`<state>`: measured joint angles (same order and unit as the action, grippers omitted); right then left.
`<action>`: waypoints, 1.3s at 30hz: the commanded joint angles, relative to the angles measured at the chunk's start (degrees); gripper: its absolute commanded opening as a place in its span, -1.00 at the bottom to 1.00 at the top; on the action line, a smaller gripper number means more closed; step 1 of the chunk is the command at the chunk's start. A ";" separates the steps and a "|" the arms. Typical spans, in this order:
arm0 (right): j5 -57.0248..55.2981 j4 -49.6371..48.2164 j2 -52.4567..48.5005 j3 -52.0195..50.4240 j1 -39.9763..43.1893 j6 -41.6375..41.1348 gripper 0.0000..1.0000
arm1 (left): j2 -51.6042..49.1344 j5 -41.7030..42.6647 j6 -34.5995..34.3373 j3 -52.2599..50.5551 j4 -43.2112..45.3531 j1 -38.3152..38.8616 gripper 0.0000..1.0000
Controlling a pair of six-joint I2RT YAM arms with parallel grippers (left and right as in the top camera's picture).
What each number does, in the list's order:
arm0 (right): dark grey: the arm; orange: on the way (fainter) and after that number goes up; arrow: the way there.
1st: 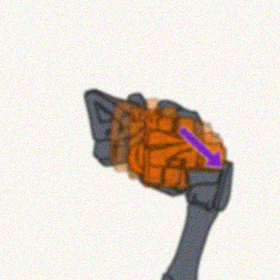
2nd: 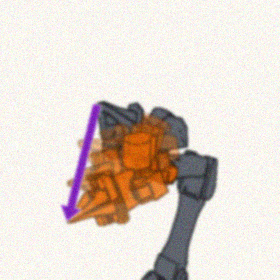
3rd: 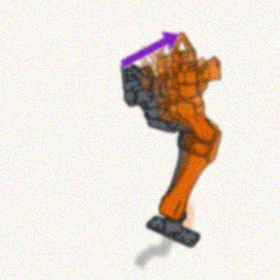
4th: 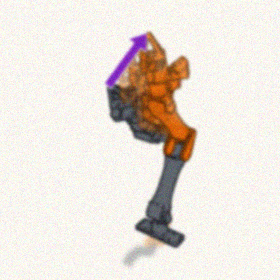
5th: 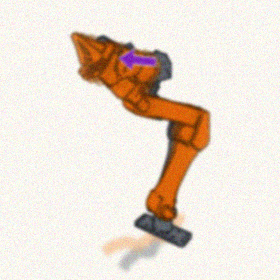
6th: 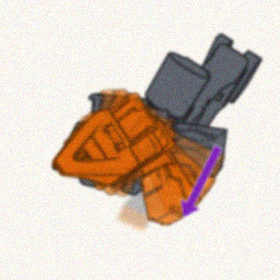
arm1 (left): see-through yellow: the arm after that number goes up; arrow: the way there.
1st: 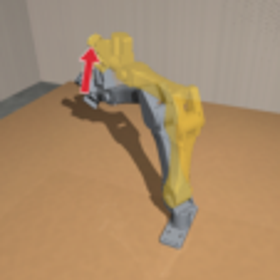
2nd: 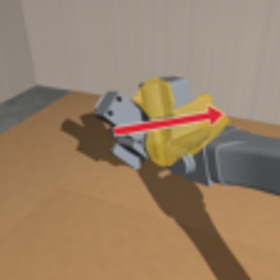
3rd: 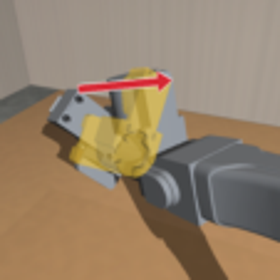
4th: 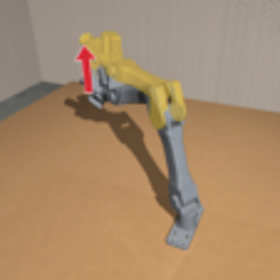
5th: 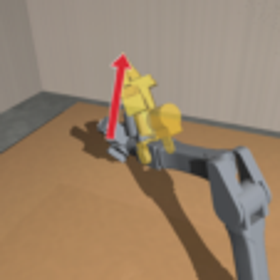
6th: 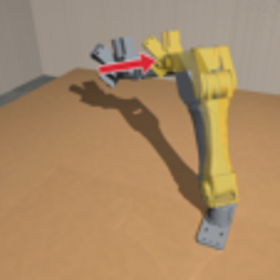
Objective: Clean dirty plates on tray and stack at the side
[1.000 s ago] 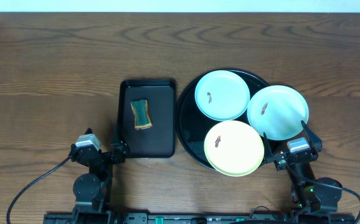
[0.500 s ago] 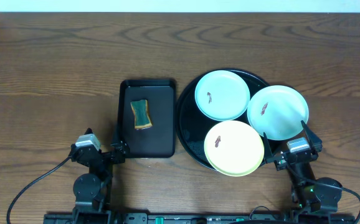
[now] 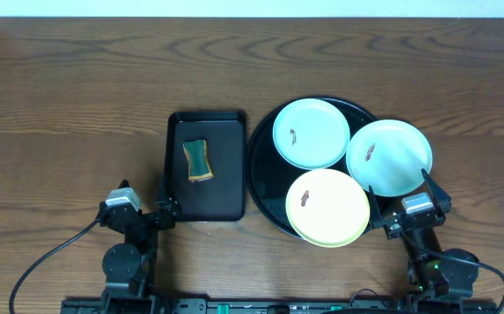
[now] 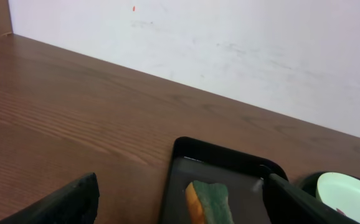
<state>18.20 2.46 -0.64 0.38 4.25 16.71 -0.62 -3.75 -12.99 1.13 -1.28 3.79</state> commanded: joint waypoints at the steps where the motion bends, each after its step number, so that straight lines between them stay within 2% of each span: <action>1: 0.04 0.31 0.00 -0.07 -0.59 -1.03 0.98 | 0.37 -0.33 1.20 -0.90 -2.58 -0.35 0.69; 27: 0.24 -0.35 0.00 -0.07 -0.59 -1.09 0.98 | 0.37 -0.33 1.16 -0.90 -2.54 -0.35 0.69; 37: 3.58 -0.02 0.00 -0.07 -0.59 -2.10 0.98 | 0.35 -0.28 1.16 -0.90 -2.54 -0.35 0.69; 39: 4.55 -0.11 0.00 -0.07 -0.59 -4.35 0.98 | 0.35 0.22 1.16 -0.85 -2.29 -0.35 0.69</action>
<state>20.64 2.33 -0.64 0.38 4.25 15.18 -0.62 -3.73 -12.99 1.13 -1.26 3.79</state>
